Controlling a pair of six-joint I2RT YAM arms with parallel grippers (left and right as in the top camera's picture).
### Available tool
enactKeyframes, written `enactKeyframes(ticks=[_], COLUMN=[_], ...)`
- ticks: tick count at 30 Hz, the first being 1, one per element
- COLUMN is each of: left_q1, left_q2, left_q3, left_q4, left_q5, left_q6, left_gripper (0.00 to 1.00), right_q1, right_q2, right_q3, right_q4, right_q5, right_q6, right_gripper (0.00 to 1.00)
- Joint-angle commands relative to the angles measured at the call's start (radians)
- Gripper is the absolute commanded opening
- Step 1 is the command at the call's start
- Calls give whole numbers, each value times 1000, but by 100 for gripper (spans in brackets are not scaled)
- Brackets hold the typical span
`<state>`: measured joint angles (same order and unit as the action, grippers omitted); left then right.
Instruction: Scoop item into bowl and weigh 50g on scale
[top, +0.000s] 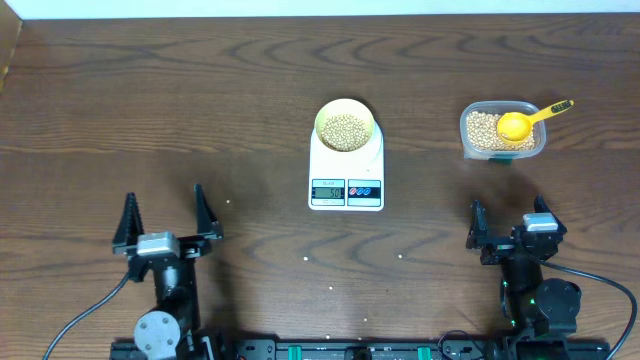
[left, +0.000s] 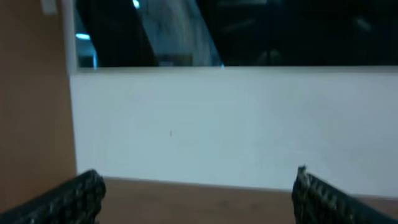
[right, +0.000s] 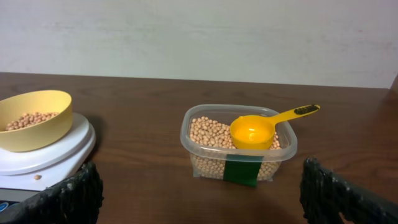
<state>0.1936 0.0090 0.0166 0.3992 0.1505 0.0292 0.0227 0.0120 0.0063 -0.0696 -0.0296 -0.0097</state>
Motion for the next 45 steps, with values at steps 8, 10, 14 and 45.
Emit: enactKeyframes(ticks=[8, 10, 14, 45], left_q1=[-16, -16, -16, -16], left_q2=[-7, -7, -7, -8], left_q3=[-13, -13, -13, -13], left_q4=[-166, -243, -391, -455], left_q5=[-6, -6, -5, -6], left_q6=[-1, -1, -1, -1], left_gripper=[98, 98, 98, 98], right_q1=[-6, -6, -6, -6], right_q2=[-7, -7, -7, -6], right_q3=[-1, -1, -1, -1], right_q4=[-3, -3, -3, -3], right_q5=[0, 0, 0, 0], right_q6=[-10, -10, -10, -10], right_gripper=[99, 99, 99, 99])
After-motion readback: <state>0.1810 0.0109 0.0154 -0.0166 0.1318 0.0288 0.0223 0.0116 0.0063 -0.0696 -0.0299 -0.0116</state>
